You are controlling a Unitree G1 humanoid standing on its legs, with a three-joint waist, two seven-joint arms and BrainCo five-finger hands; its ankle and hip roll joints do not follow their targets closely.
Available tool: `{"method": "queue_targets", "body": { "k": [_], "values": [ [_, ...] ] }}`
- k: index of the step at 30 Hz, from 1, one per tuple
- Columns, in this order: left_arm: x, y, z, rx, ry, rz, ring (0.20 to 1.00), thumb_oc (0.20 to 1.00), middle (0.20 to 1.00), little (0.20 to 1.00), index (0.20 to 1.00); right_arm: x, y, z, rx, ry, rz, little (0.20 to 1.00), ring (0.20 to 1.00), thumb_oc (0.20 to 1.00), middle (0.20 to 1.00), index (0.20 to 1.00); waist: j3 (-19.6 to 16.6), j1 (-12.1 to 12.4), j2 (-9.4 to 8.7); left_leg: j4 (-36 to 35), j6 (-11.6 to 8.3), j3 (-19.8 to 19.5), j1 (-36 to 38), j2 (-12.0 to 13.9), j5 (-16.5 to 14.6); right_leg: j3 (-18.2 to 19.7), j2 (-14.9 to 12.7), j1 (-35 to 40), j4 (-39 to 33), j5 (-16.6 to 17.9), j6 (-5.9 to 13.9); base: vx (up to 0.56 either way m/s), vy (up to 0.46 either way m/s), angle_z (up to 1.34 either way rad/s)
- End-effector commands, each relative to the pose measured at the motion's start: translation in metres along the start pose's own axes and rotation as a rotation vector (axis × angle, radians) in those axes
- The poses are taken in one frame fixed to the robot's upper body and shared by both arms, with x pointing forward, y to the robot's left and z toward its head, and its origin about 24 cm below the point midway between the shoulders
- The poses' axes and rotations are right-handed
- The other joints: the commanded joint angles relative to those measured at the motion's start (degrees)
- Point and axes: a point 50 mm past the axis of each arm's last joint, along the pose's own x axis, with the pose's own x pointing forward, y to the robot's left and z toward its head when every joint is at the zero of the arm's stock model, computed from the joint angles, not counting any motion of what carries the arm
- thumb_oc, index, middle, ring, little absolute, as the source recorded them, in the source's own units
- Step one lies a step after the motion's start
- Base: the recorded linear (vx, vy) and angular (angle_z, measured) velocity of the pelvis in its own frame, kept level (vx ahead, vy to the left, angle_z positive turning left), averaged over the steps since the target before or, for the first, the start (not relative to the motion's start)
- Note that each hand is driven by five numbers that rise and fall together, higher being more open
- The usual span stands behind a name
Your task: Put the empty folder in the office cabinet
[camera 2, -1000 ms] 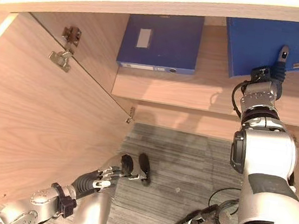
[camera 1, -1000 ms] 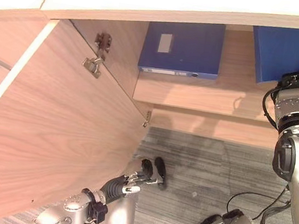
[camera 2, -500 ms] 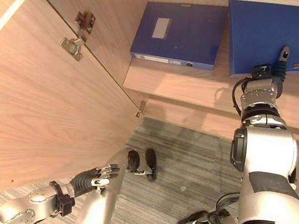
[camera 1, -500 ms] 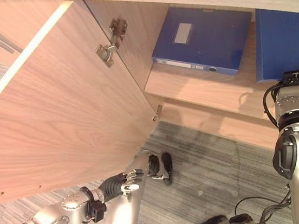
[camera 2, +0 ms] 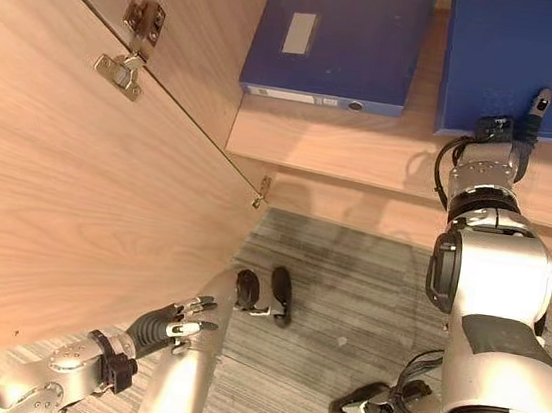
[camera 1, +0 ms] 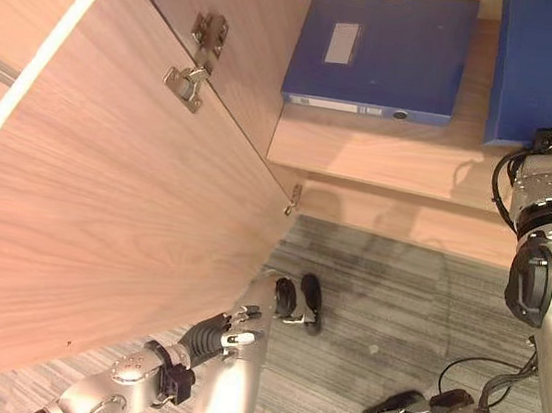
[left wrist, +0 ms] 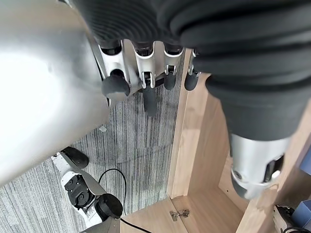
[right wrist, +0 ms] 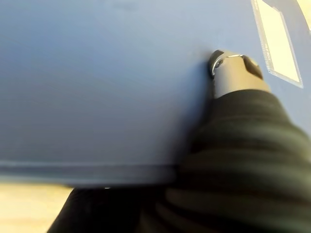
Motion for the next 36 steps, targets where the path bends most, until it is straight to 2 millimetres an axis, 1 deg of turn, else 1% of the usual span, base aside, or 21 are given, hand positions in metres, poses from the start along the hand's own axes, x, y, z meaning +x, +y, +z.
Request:
{"method": "queue_targets", "body": {
  "k": [1, 5, 6, 8, 15, 17, 18, 19, 20, 23, 25, 26, 27, 28, 29, 32, 35, 36],
  "values": [
    [-0.013, 0.017, -0.009, 0.048, 0.101, 0.053, 1.0, 1.0, 1.0, 1.0, 1.0, -0.015, 0.061, 0.038, 0.144, -0.124, 0.226, 0.2, 0.2, 0.2, 0.2, 0.2, 1.17, -0.16, -0.71, 3.44, -8.69, -3.54, 0.81, 6.38, -3.23, 2.84, 0.35, -5.19, -5.44, 9.34, -0.27, 0.0, 0.0, 0.0],
    [-0.013, 0.017, -0.009, 0.048, 0.101, 0.054, 1.0, 1.0, 1.0, 1.0, 1.0, -0.015, 0.062, 0.038, 0.143, -0.123, 0.226, 0.2, 0.2, 0.2, 0.2, 0.2, 1.12, -0.06, -0.79, 3.49, -8.69, -3.46, 0.76, 6.5, -3.29, 3.02, 0.44, -5.41, -5.43, 9.37, -0.27, 0.0, 0.0, 0.0],
    [-0.014, 0.017, -0.01, 0.036, 0.101, 0.055, 1.0, 1.0, 1.0, 1.0, 1.0, -0.016, 0.065, 0.038, 0.128, -0.13, 0.236, 0.2, 0.2, 0.2, 0.2, 0.2, 0.94, -0.34, -0.63, 3.73, -8.83, -3.43, 0.78, 7.07, -3.28, 3.21, 0.26, -5.69, -5.62, 9.71, 0.09, 0.0, 0.0, 0.0],
    [-0.014, 0.017, -0.01, 0.032, 0.098, 0.058, 1.0, 1.0, 1.0, 1.0, 1.0, -0.017, 0.065, 0.035, 0.126, -0.122, 0.237, 0.2, 0.2, 0.2, 0.2, 0.2, 0.87, -0.33, -0.42, 4.12, -8.89, -3.28, 0.7, 7.41, -3.44, 3.47, 0.36, -5.95, -5.4, 9.68, 0.19, 0.01, 0.014, -0.08],
    [-0.016, 0.019, -0.013, 0.025, 0.109, 0.068, 1.0, 1.0, 1.0, 1.0, 1.0, -0.017, 0.063, 0.029, 0.153, -0.107, 0.231, 0.2, 0.2, 0.2, 0.2, 0.2, 0.54, -0.33, -0.26, 3.97, -9.06, -3.09, 0.62, 7.6, -3.34, 3.41, 0.43, -6.11, -5.67, 9.91, 0.53, 0.0, 0.0, -0.04],
    [-0.017, 0.02, -0.014, 0.019, 0.111, 0.076, 1.0, 1.0, 1.0, 1.0, 1.0, -0.017, 0.065, 0.031, 0.143, -0.113, 0.237, 0.2, 0.2, 0.2, 0.2, 0.2, 0.52, -0.25, -0.18, 3.58, -9.09, -2.95, 0.72, 7.6, -3.19, 3.34, 0.33, -6.01, -5.84, 9.95, 0.58, 0.0, 0.0, 0.0],
    [-0.017, 0.021, -0.014, 0.021, 0.111, 0.076, 1.0, 1.0, 1.0, 1.0, 1.0, -0.017, 0.065, 0.032, 0.144, -0.114, 0.243, 0.319, 0.319, 0.319, 0.319, 0.319, 0.52, -0.25, -0.15, 3.46, -9.12, -2.93, 0.7, 7.57, -3.15, 3.33, 0.32, -6.0, -5.87, 9.96, 0.59, 0.0, 0.0, 0.0],
    [-0.017, 0.021, -0.014, 0.021, 0.111, 0.076, 1.0, 1.0, 1.0, 1.0, 1.0, -0.017, 0.065, 0.032, 0.144, -0.114, 0.244, 0.906, 0.906, 0.906, 0.906, 0.906, 0.52, -0.26, -0.15, 3.42, -9.13, -2.93, 0.71, 7.55, -3.12, 3.31, 0.31, -5.98, -5.9, 9.97, 0.59, 0.0, 0.0, 0.0],
    [-0.018, 0.023, -0.014, 0.026, 0.114, 0.082, 1.0, 1.0, 1.0, 1.0, 1.0, -0.017, 0.066, 0.032, 0.133, -0.113, 0.25, 1.0, 1.0, 1.0, 1.0, 1.0, 0.49, -0.26, -0.27, 3.36, -9.13, -3.03, 0.69, 7.53, -3.05, 3.35, 0.29, -5.99, -5.9, 9.97, 0.59, 0.0, 0.0, 0.0],
    [-0.02, 0.027, -0.015, 0.029, 0.124, 0.092, 1.0, 1.0, 1.0, 1.0, 1.0, -0.017, 0.068, 0.031, 0.086, -0.099, 0.288, 1.0, 1.0, 1.0, 1.0, 1.0, 0.53, -0.21, -0.59, 3.43, -9.26, -3.01, 0.59, 7.67, -3.03, 3.43, 0.33, -6.13, -5.92, 10.01, 0.63, 0.0, 0.0, 0.0],
    [-0.022, 0.029, -0.017, 0.029, 0.134, 0.096, 1.0, 1.0, 1.0, 1.0, 1.0, -0.016, 0.067, 0.03, 0.023, -0.087, 0.306, 1.0, 1.0, 1.0, 1.0, 1.0, 0.59, -0.25, -0.79, 3.45, -9.36, -2.97, 0.51, 7.81, -2.94, 3.47, 0.4, -6.18, -6.05, 10.17, 0.65, 0.0, 0.0, 0.0],
    [-0.023, 0.03, -0.017, 0.03, 0.138, 0.098, 1.0, 1.0, 1.0, 1.0, 1.0, -0.015, 0.065, 0.031, -0.051, -0.087, 0.306, 1.0, 1.0, 1.0, 1.0, 1.0, 0.59, -0.19, -0.93, 3.42, -9.38, -2.95, 0.52, 7.83, -2.9, 3.5, 0.42, -6.24, -6.03, 10.25, 0.64, 0.0, 0.0, 0.0],
    [-0.023, 0.03, -0.017, 0.029, 0.137, 0.097, 1.0, 1.0, 1.0, 1.0, 1.0, -0.015, 0.066, 0.031, -0.053, -0.087, 0.307, 1.0, 1.0, 1.0, 1.0, 1.0, 0.6, -0.2, -0.88, 3.42, -9.38, -2.94, 0.52, 7.84, -2.9, 3.53, 0.43, -6.28, -6.03, 10.26, 0.64, 0.0, 0.0, 0.0],
    [-0.029, 0.033, -0.019, 0.036, 0.153, 0.091, 1.0, 1.0, 1.0, 1.0, 1.0, -0.012, 0.062, 0.029, -0.433, -0.069, 0.33, 1.0, 1.0, 1.0, 1.0, 1.0, 0.76, -0.15, -1.37, 3.38, -9.46, -2.88, 0.4, 8.08, -2.82, 3.75, 0.54, -6.69, -6.1, 10.44, 0.53, 0.0, 0.0, 0.0],
    [-0.031, 0.034, -0.019, 0.04, 0.161, 0.086, 1.0, 1.0, 1.0, 1.0, 1.0, -0.012, 0.063, 0.026, -0.548, -0.059, 0.348, 1.0, 1.0, 1.0, 1.0, 1.0, 0.79, -0.16, -1.64, 3.31, -9.45, -2.91, 0.38, 8.2, -2.76, 3.72, 0.56, -6.75, -6.19, 10.51, 0.49, 0.0, 0.0, 0.0],
    [-0.037, 0.035, -0.02, 0.047, 0.182, 0.068, 1.0, 1.0, 1.0, 1.0, 1.0, -0.012, 0.06, 0.018, -0.747, -0.02, 0.387, 1.0, 1.0, 1.0, 1.0, 1.0, 0.7, -0.2, -1.99, 3.13, -9.47, -2.82, 0.68, 8.44, -2.74, 3.8, 0.92, -6.82, -6.69, 10.65, 0.37, 0.0, -0.007, -0.04],
    [-0.041, 0.037, -0.021, 0.061, 0.203, 0.055, 1.0, 1.0, 1.0, 1.0, 1.0, -0.01, 0.052, 0.012, -0.9, 0.023, 0.387, 1.0, 1.0, 1.0, 1.0, 1.0, 0.62, -0.18, -2.26, 3.03, -9.47, -2.91, 0.9, 8.53, -2.65, 3.77, 1.18, -6.86, -6.91, 10.67, 0.19, 0.0, -0.014, -0.1],
    [-0.043, 0.038, -0.02, 0.068, 0.214, 0.044, 1.0, 1.0, 1.0, 1.0, 1.0, -0.01, 0.051, 0.009, -1.0, 0.047, 0.397, 1.0, 1.0, 1.0, 1.0, 1.0, 0.4, -0.14, -2.32, 2.99, -9.49, -2.86, 0.99, 8.67, -2.65, 3.66, 1.33, -6.9, -7.2, 10.87, 0.21, 0.0, -0.012, -0.11]
  ]
}}
